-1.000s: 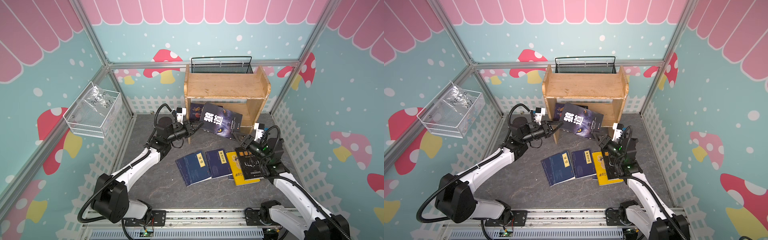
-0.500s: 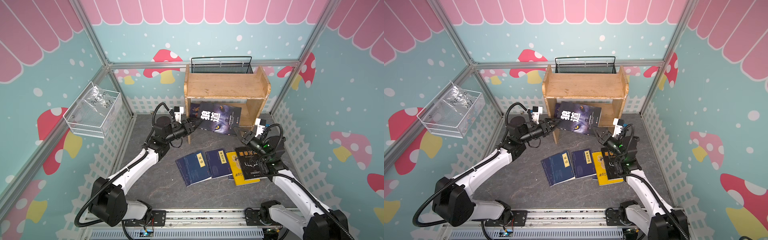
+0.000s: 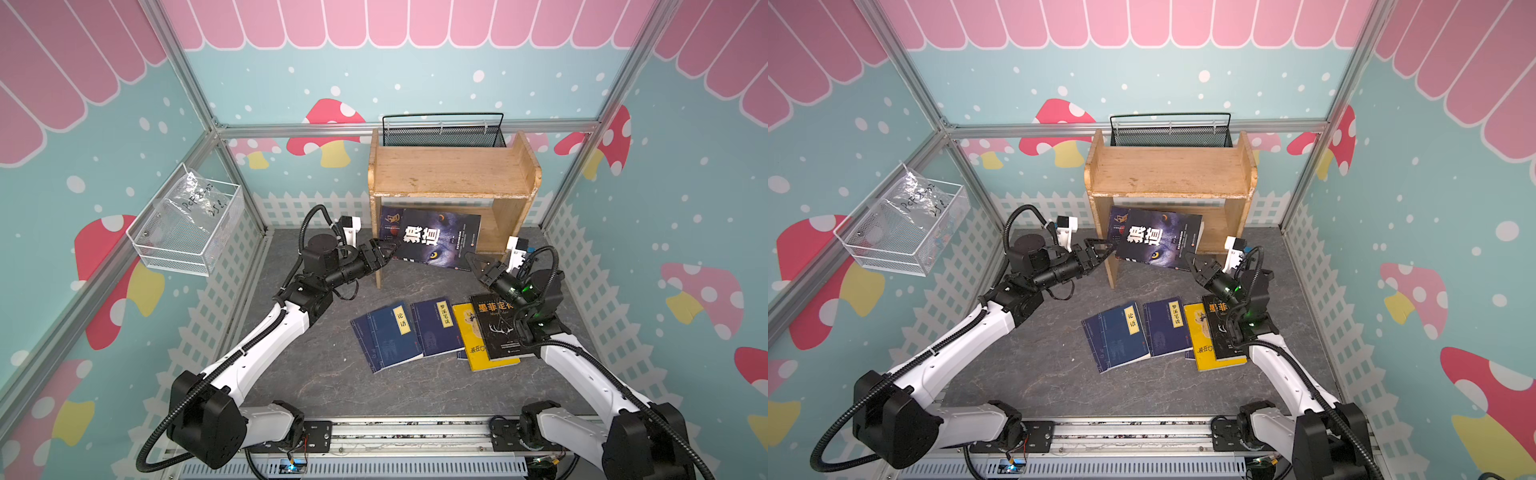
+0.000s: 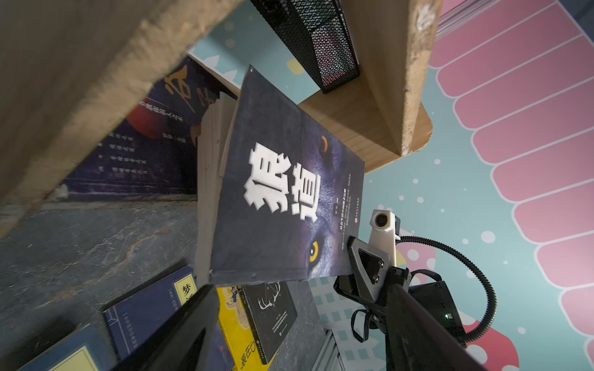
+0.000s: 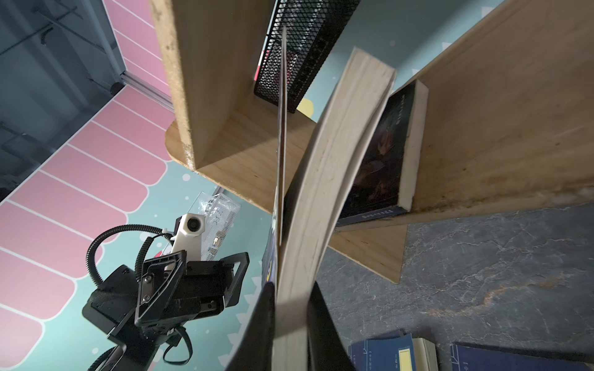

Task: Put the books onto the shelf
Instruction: 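Push the black book into the lower shelf with both grippers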

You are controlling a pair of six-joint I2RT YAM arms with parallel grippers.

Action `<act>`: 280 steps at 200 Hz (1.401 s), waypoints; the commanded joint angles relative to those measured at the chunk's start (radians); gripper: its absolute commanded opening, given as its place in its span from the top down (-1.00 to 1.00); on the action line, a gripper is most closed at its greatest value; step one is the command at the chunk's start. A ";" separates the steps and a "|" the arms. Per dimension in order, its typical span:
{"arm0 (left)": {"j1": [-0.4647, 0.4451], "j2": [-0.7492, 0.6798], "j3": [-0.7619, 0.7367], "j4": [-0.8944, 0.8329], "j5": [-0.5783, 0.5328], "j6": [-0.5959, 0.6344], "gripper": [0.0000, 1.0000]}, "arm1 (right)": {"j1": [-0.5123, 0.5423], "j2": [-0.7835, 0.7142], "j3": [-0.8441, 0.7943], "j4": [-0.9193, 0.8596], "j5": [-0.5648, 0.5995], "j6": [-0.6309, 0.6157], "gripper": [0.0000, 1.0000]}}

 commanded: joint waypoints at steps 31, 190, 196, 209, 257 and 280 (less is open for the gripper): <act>0.035 -0.018 0.002 -0.138 -0.094 0.076 -0.75 | -0.008 0.054 0.035 0.043 0.012 -0.029 0.82; 0.101 -0.061 -0.073 -0.120 -0.082 0.092 -0.75 | -0.010 0.389 0.375 -0.068 -0.136 -0.079 0.78; 0.102 -0.062 -0.076 -0.119 -0.080 0.093 -0.75 | -0.009 0.394 0.377 -0.068 -0.134 -0.079 0.78; 0.105 -0.063 -0.081 -0.117 -0.078 0.091 -0.75 | -0.010 0.403 0.392 -0.090 -0.125 -0.102 0.78; 0.125 -0.073 -0.100 -0.090 -0.060 0.075 -0.75 | -0.010 0.445 0.421 -0.114 -0.153 -0.116 0.78; 0.137 -0.073 -0.107 -0.075 -0.043 0.058 -0.74 | -0.010 0.475 0.462 -0.160 -0.174 -0.138 0.79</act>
